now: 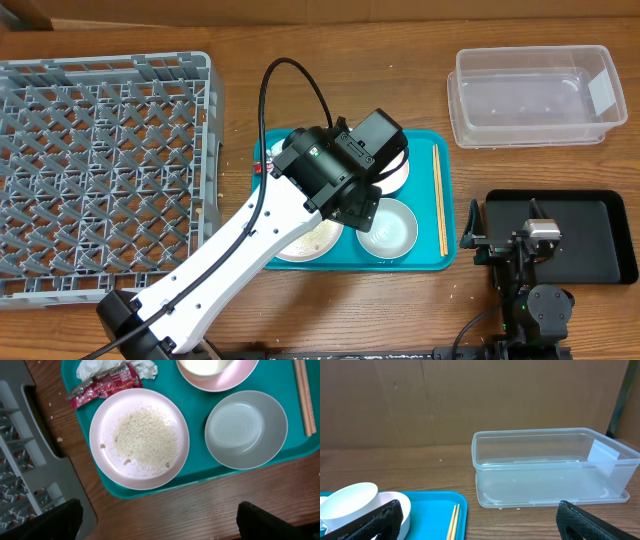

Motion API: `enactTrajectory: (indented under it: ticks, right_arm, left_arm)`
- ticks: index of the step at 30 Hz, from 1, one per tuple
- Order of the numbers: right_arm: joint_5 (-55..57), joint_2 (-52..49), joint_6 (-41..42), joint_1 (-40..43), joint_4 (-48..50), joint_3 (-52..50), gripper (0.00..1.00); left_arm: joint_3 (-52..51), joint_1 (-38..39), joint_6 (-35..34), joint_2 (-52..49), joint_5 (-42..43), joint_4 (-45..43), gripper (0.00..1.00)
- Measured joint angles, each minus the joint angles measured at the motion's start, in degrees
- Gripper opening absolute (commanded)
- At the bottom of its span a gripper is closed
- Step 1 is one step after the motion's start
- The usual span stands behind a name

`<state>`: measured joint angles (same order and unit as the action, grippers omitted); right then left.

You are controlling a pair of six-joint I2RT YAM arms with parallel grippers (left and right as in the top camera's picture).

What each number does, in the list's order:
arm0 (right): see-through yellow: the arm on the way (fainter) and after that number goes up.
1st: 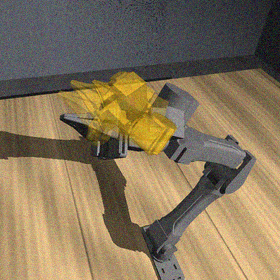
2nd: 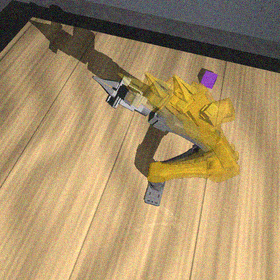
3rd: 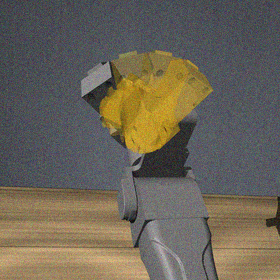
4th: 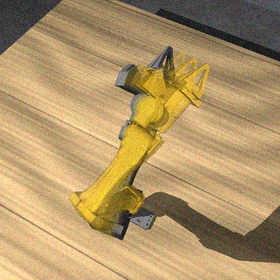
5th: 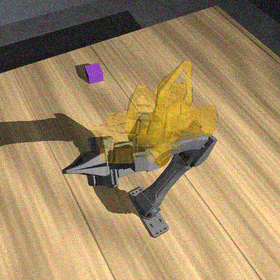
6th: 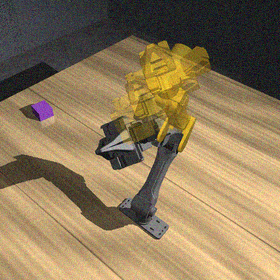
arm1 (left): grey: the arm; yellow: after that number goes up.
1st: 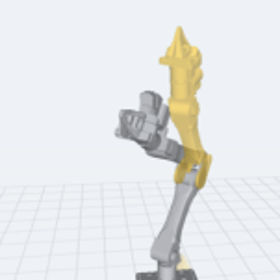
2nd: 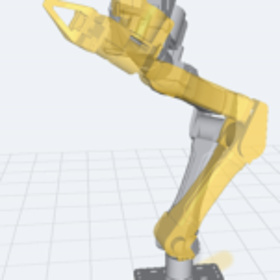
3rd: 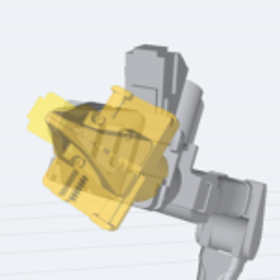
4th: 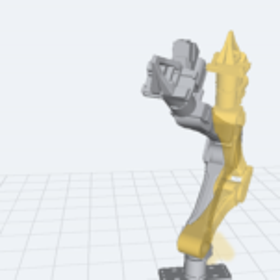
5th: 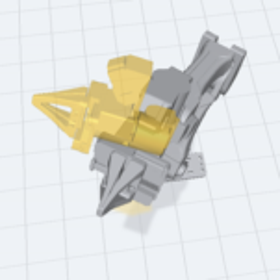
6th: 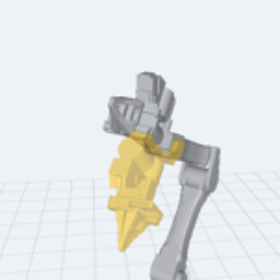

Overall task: Sort waste into correct bins and load items into the dishwasher
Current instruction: 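Move the left gripper over the teal tray toward the grey bowl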

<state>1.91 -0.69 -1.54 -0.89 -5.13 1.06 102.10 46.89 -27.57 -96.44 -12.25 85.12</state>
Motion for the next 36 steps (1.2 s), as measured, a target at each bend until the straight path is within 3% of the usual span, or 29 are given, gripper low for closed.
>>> enactTrajectory:
  ticks: [9, 15, 21, 36]
  right_arm:
    - [0.0, 0.0, 0.0, 0.0, 0.0, 0.0, 1.0]
    - [0.0, 0.0, 0.0, 0.0, 0.0, 0.0, 1.0]
    - [0.0, 0.0, 0.0, 0.0, 0.0, 0.0, 1.0]
    - [0.0, 0.0, 0.0, 0.0, 0.0, 0.0, 1.0]
  left_arm:
    - [0.0, -1.5, -0.4, 0.0, -3.6, -0.9, 1.0]
    - [0.0, -8.6, -5.4, 0.0, -4.6, -0.7, 1.0]
    - [0.0, -14.7, -9.6, 0.0, 1.3, -0.5, 1.0]
    - [0.0, -15.0, -10.2, 0.0, 14.1, 0.4, 1.0]
